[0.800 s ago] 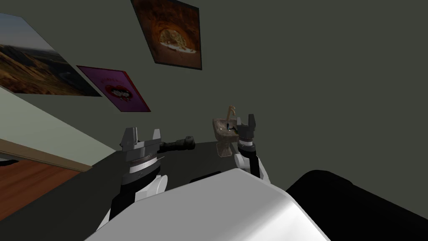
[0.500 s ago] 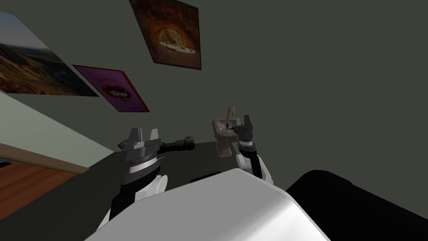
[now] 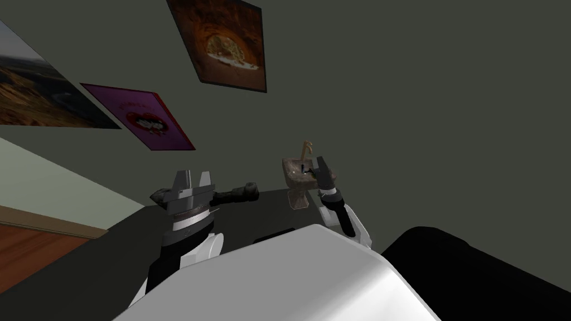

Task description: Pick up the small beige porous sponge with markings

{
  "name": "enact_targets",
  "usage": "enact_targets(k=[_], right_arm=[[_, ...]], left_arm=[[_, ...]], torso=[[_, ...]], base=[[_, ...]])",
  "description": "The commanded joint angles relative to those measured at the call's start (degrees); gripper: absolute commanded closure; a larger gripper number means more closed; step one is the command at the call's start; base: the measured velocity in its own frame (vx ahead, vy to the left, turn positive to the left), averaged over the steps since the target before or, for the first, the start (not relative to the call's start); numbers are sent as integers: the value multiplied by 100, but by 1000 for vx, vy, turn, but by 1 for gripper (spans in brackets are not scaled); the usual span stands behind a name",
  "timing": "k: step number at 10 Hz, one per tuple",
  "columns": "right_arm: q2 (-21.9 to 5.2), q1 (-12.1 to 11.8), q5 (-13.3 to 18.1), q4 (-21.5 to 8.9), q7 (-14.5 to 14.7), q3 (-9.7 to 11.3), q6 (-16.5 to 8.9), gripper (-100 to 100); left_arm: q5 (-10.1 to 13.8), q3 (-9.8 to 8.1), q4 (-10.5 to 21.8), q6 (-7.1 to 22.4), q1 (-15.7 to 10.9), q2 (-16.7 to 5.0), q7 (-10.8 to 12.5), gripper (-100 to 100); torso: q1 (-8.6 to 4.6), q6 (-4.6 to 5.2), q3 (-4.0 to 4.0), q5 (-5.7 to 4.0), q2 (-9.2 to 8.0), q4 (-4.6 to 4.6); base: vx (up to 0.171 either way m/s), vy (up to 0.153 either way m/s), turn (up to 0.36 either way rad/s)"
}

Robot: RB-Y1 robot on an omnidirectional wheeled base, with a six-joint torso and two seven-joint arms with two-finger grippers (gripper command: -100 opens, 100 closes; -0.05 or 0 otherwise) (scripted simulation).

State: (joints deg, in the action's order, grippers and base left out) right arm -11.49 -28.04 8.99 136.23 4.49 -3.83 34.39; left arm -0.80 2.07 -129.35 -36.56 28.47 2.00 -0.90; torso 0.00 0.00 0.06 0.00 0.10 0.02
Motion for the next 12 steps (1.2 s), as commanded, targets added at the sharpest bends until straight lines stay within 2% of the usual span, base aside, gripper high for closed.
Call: enact_targets(k=[1,9,12], right_arm=[[-244,-39,46,2,60,-19,-40,-100],[-1457,-226,412,-85,484,-191,-305,-100],[-1980,-337,627,-133,742,-280,-457,-100]], left_arm=[[0,0,0,0,0,0,0,0],[0,0,0,0,0,0,0,0],[0,0,0,0,0,0,0,0]], torso=[[0,0,0,0,0,0],[0,0,0,0,0,0],[1,-1,1,0,1,1]], base=[[24,5,-22],[23,6,-38],[33,8,-45]])
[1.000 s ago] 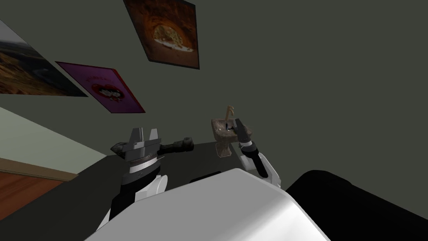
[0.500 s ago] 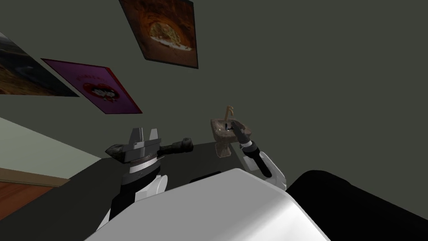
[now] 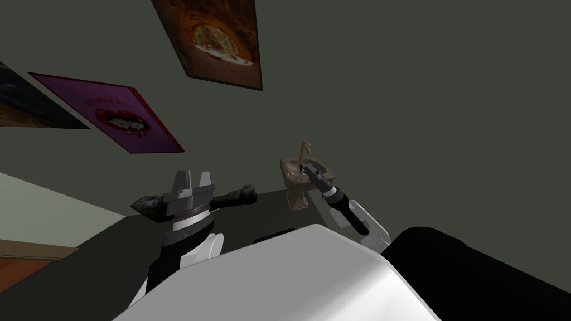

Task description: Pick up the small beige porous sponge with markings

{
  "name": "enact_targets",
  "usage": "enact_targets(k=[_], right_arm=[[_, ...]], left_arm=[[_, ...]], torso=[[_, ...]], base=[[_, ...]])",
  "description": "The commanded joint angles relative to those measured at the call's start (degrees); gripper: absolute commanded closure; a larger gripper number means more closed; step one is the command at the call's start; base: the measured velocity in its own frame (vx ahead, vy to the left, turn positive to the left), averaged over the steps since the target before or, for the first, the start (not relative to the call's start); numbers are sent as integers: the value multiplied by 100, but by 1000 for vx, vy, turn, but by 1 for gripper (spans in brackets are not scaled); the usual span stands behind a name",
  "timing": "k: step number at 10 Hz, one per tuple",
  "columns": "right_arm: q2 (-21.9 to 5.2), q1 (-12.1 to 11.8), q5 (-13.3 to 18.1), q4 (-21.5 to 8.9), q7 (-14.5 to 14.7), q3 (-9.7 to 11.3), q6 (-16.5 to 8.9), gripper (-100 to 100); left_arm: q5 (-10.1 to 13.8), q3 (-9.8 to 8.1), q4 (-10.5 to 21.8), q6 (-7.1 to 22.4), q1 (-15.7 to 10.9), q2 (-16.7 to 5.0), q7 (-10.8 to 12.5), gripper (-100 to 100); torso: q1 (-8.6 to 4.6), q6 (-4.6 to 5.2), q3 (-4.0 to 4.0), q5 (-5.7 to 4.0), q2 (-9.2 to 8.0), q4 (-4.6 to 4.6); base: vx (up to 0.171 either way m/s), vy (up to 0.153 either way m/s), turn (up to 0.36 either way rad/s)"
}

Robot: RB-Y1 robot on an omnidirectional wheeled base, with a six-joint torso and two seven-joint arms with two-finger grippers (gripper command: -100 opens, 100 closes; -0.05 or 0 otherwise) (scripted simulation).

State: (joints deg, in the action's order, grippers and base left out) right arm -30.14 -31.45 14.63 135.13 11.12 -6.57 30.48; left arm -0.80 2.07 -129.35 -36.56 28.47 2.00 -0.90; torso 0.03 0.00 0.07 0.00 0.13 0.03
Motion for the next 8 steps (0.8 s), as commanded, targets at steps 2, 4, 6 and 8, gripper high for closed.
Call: enact_targets(k=[2,4,6,8], right_arm=[[-443,-54,176,-50,217,-51,-146,-100],[-781,-114,292,-76,361,-96,-227,-100],[-1106,-174,411,-103,509,-139,-309,-100],[-1453,-236,532,-130,661,-182,-393,-100]], left_arm=[[0,0,0,0,0,0,0,0],[0,0,0,0,0,0,0,0],[0,0,0,0,0,0,0,0],[0,0,0,0,0,0,0,0]], torso=[[0,-1,0,0,-1,0],[0,-1,0,0,0,0],[-1,-1,1,0,1,0],[-1,-2,2,0,3,1]], base=[[33,10,-38],[35,9,-49],[38,9,-49],[45,7,-42]])
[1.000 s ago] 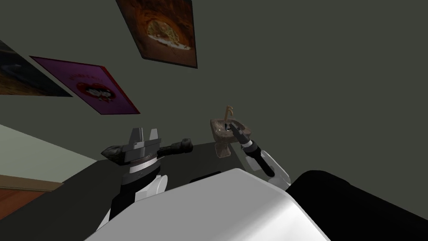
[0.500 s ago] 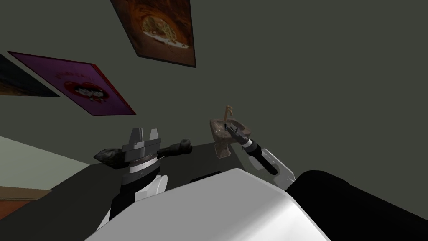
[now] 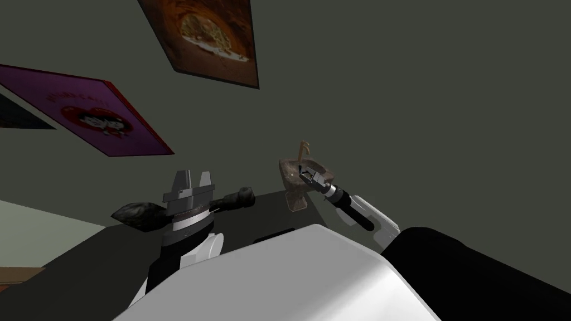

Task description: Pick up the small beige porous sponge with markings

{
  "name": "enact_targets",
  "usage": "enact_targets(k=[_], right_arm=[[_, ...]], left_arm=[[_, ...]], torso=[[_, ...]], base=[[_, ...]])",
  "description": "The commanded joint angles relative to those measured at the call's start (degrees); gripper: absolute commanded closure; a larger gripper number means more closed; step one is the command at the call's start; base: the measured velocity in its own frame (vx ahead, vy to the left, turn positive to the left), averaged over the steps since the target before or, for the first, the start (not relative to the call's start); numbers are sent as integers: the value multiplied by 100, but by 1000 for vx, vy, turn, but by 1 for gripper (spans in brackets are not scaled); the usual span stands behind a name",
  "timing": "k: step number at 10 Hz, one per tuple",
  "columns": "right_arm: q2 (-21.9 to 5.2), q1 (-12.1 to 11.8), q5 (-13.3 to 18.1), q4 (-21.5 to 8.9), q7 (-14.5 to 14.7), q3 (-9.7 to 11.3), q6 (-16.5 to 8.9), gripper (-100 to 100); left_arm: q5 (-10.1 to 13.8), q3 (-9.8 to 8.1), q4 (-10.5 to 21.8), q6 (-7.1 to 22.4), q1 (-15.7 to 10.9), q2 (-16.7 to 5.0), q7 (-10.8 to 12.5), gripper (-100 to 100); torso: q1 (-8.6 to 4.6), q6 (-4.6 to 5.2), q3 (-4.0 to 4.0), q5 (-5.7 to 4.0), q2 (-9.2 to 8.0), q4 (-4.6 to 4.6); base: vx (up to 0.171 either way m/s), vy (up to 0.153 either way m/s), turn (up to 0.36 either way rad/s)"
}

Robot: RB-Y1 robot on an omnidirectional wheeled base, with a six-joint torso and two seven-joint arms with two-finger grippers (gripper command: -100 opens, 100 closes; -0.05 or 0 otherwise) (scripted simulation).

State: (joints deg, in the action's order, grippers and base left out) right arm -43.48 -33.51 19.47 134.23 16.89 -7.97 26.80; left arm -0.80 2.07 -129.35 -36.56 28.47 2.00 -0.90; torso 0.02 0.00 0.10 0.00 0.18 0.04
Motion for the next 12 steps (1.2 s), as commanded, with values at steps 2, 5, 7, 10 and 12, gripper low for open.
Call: enact_targets(k=[2,5,7,10,12], right_arm=[[-446,-93,171,-67,241,-82,-108,-100],[-956,-156,295,-95,400,-121,-192,-100],[-1293,-221,420,-122,563,-158,-276,-100],[-1808,-353,673,-176,897,-223,-442,-100],[-2139,-420,801,-203,1068,-252,-523,-100]], left_arm=[[0,0,0,0,0,0,0,0],[0,0,0,0,0,0,0,0],[0,0,0,0,0,0,0,0],[0,0,0,0,0,0,0,0],[0,0,0,0,0,0,0,0]], torso=[[1,-1,0,0,-1,0],[2,0,0,0,-1,0],[5,0,1,1,1,0],[0,-2,2,0,2,1],[3,-2,1,0,0,1]], base=[[50,14,-46],[42,13,-36],[49,19,-47],[55,11,-48],[54,14,-40]])
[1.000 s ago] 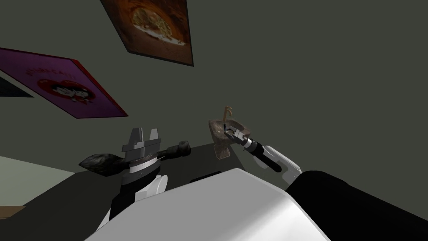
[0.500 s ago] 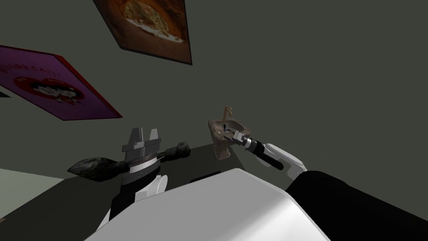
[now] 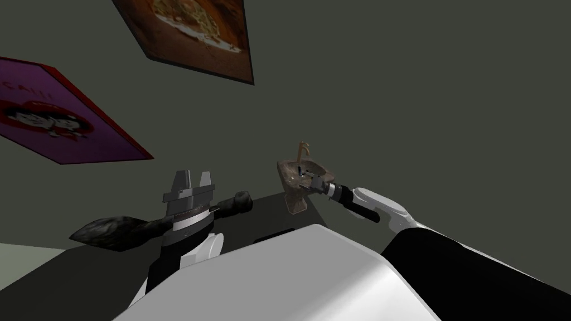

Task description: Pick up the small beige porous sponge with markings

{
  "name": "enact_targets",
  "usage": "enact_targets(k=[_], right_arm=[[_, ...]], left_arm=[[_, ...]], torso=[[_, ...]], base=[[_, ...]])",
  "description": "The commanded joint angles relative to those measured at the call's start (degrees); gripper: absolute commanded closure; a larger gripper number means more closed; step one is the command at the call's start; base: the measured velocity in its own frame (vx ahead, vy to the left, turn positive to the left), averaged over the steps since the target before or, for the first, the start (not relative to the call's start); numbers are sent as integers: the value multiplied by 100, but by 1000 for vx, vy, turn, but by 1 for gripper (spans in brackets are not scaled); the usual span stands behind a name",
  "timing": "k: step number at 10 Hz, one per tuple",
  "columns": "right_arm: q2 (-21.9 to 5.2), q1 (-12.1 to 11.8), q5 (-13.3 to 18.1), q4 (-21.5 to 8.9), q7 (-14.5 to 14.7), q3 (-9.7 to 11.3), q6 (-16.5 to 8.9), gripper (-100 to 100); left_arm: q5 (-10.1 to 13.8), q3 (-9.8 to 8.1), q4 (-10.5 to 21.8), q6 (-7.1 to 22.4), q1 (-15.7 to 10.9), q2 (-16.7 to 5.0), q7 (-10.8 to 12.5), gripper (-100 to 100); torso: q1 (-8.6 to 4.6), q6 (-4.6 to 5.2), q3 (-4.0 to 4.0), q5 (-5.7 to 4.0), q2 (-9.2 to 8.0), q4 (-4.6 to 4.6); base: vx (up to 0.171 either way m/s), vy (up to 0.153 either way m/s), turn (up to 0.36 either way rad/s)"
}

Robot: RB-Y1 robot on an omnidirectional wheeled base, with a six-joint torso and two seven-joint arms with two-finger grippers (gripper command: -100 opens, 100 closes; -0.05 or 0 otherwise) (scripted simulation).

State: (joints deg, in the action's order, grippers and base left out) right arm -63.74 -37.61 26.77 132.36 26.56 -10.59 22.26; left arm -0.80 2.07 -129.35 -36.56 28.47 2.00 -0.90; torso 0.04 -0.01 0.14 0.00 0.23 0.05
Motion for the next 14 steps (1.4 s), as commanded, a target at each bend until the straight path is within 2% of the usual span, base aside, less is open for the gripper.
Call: enact_targets(k=[1,2,3,4,5,6,7,8,9,10,11,14], right_arm=[[-255,-11,71,-16,101,11,-69,-100],[-448,-79,199,-42,273,-15,-150,-100],[-575,-79,199,-42,273,-15,-150,-100],[-753,-148,327,-68,447,-38,-229,-100],[-888,-148,327,-68,447,-38,-229,-100],[-1082,-217,454,-95,621,-58,-307,-100],[-1193,-217,454,-95,621,-58,-307,-100],[-1401,-288,581,-122,795,-74,-383,-100],[-1490,-288,581,-122,795,-74,-383,-100],[-1706,-360,707,-149,968,-87,-456,-100],[-1778,-360,707,-149,968,-87,-456,-100],[-2276,-504,951,-205,1307,-100,-595,-100]], left_arm=[[0,0,0,0,0,0,0,0],[0,0,0,0,0,0,0,0],[0,0,0,0,0,0,0,0],[0,0,0,0,0,0,0,0],[0,0,0,0,0,0,0,0],[0,0,0,0,0,0,0,0],[0,0,0,0,0,0,0,0],[0,0,0,0,0,0,0,0],[0,0,0,0,0,0,0,0],[0,0,0,0,0,0,0,0],[0,0,0,0,0,0,0,0],[0,0,0,0,-1,0,0,0]], torso=[[0,0,0,0,0,0],[0,-2,0,0,0,0],[1,0,2,0,3,1],[1,-1,0,0,-1,1],[0,0,0,0,-1,0],[1,-2,-1,0,-3,0],[1,0,1,0,0,0],[1,-2,0,0,-1,1],[3,-1,2,0,3,1],[5,-2,2,1,1,1],[3,0,3,0,5,1],[3,-2,-1,0,-3,0]], base=[[58,14,-28],[69,16,-50],[55,17,-26],[55,13,-57],[50,16,-22],[64,16,-46],[57,17,-28],[68,25,-45],[63,29,-22],[76,21,-41],[65,17,-27],[62,25,-34]])
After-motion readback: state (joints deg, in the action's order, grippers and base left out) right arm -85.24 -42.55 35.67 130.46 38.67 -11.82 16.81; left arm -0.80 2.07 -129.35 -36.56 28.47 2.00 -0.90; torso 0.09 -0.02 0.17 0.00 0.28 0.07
